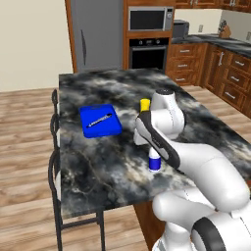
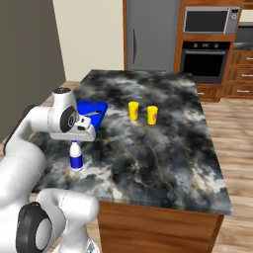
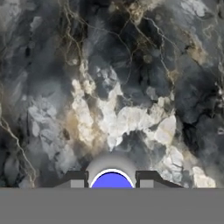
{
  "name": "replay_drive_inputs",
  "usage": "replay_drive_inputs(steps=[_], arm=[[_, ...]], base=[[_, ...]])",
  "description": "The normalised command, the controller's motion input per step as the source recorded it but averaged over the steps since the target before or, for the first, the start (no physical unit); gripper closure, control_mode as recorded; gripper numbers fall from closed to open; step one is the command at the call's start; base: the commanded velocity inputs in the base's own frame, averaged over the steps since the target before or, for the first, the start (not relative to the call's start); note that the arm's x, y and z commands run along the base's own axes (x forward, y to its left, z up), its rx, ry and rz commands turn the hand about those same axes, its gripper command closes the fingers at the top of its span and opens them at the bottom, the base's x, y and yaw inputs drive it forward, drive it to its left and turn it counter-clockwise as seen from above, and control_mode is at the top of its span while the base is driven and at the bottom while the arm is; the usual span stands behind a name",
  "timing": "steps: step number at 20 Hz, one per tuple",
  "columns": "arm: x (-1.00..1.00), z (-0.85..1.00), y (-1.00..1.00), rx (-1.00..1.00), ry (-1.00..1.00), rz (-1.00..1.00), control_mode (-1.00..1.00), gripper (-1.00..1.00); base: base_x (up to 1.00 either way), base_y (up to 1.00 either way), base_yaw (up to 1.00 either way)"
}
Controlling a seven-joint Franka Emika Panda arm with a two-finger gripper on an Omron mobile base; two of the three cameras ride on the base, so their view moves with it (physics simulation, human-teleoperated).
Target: Place the drinks on the dining counter in a tight cluster.
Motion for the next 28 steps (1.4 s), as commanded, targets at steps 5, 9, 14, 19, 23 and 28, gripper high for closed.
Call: replay_drive_inputs(steps=[5,9,14,19,23,28], arm=[[0.16,-0.52,0.00,0.00,-0.02,0.00,-1.00,1.00],[0.41,-0.03,0.05,0.00,0.00,0.00,-1.00,1.00],[0.67,0.00,0.15,0.00,0.00,0.00,-1.00,1.00],[0.31,-0.21,0.01,0.00,0.00,0.00,-1.00,1.00],[0.14,-0.43,0.00,0.00,0.00,0.00,-1.00,1.00],[0.11,-0.35,0.00,0.00,0.00,0.00,-1.00,1.00]], base=[[0.00,0.00,0.00],[0.00,0.00,0.00],[0.00,0.00,0.00],[0.00,0.00,0.00],[0.00,0.00,0.00],[0.00,0.00,0.00]])
